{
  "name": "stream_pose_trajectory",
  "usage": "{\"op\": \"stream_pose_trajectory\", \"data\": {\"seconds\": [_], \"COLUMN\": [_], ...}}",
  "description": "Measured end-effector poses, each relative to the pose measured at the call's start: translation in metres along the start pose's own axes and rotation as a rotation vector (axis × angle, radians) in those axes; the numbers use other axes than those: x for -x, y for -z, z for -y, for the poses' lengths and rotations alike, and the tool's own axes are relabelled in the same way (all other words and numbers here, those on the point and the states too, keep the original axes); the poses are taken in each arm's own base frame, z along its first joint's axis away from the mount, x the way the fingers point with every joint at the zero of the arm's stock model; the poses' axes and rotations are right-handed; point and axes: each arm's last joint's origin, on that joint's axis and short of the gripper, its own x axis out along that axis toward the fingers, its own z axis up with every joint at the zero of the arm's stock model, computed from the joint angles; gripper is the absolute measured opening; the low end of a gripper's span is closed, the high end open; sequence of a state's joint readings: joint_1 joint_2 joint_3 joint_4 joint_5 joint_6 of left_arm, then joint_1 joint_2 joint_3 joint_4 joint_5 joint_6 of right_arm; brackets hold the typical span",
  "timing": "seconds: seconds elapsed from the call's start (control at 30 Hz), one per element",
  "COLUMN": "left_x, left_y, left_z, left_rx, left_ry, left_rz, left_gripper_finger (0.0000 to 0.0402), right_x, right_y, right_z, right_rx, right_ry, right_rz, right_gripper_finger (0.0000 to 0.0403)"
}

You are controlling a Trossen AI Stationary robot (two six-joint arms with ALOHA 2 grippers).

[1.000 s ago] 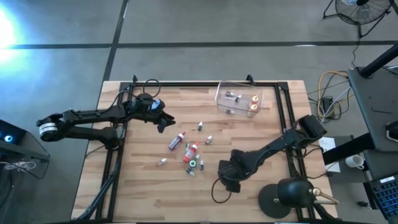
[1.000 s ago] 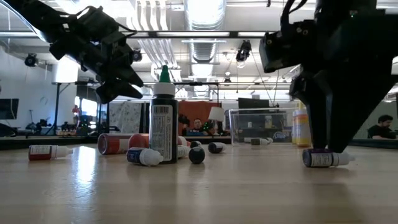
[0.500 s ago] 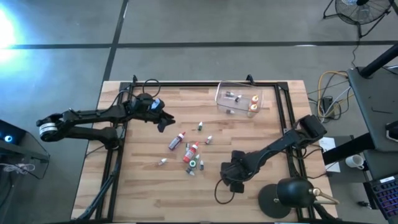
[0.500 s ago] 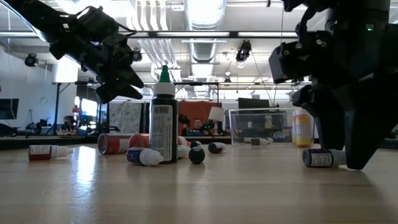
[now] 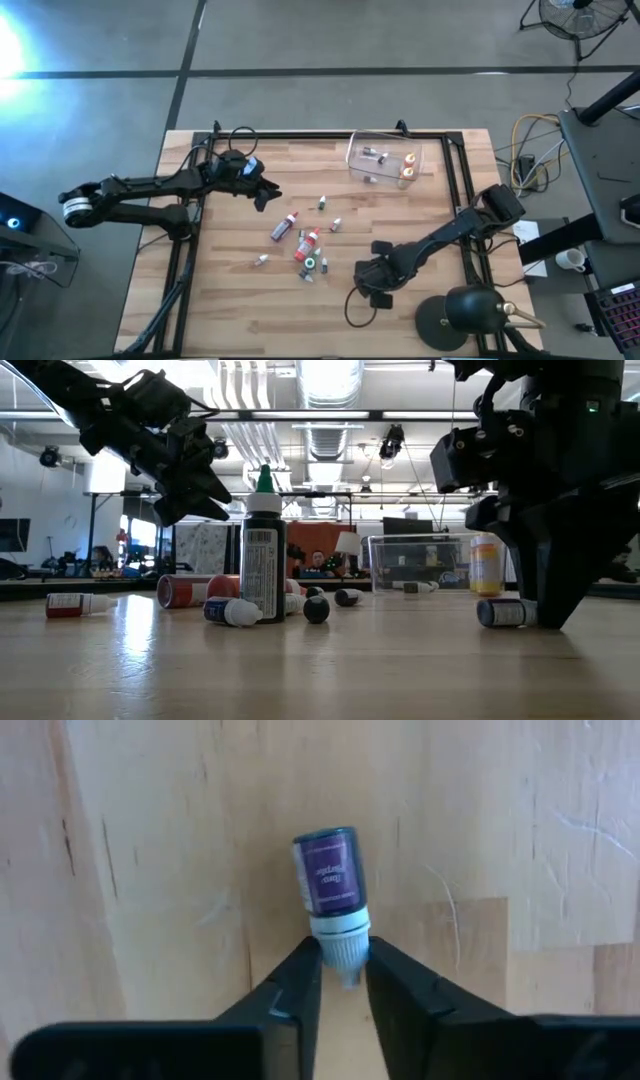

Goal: Pick & Place food coloring
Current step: Put the small purple food coloring bottle into the transparent bin

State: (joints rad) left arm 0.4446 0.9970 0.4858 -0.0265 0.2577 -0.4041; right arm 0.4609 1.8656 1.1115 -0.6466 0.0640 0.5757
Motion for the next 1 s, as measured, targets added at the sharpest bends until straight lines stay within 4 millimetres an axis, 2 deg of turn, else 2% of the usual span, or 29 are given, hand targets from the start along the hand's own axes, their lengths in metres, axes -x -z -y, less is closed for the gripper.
{"op": "stream_pose_trajectory", "data": {"seconds": [0.2, 0.37, 0.5, 0.63, 0.73, 0.8, 0.9, 1.0], "left_x": [0.000, 0.000, 0.000, 0.000, 0.000, 0.000, 0.000, 0.000], "left_y": [0.000, 0.001, 0.003, 0.006, 0.007, 0.008, 0.007, 0.007], "left_z": [0.000, 0.000, -0.001, -0.001, -0.001, -0.001, -0.001, -0.001], "left_rx": [0.039, 0.051, 0.072, 0.088, 0.091, 0.090, 0.089, 0.089], "left_ry": [0.002, -0.002, -0.006, -0.016, -0.017, -0.014, -0.013, -0.013], "left_rz": [-0.001, -0.013, -0.034, -0.061, -0.074, -0.076, -0.074, -0.073], "left_gripper_finger": [0.0151, 0.0151, 0.0151, 0.0151, 0.0151, 0.0151, 0.0151, 0.0151], "right_x": [0.002, 0.004, 0.023, 0.065, 0.099, 0.114, 0.127, 0.134], "right_y": [-0.009, -0.021, -0.032, -0.040, -0.041, -0.038, -0.029, -0.021], "right_z": [0.011, 0.033, 0.057, 0.091, 0.125, 0.154, 0.197, 0.231], "right_rx": [-0.052, -0.140, -0.297, -0.539, -0.727, -0.845, -0.985, -1.086], "right_ry": [0.061, 0.159, 0.270, 0.508, 0.577, 0.583, 0.570, 0.504], "right_rz": [0.053, 0.113, 0.248, 0.545, 0.687, 0.709, 0.681, 0.638], "right_gripper_finger": [0.0037, 0.0037, 0.0037, 0.0044, 0.0048, 0.0049, 0.0048, 0.0050]}}
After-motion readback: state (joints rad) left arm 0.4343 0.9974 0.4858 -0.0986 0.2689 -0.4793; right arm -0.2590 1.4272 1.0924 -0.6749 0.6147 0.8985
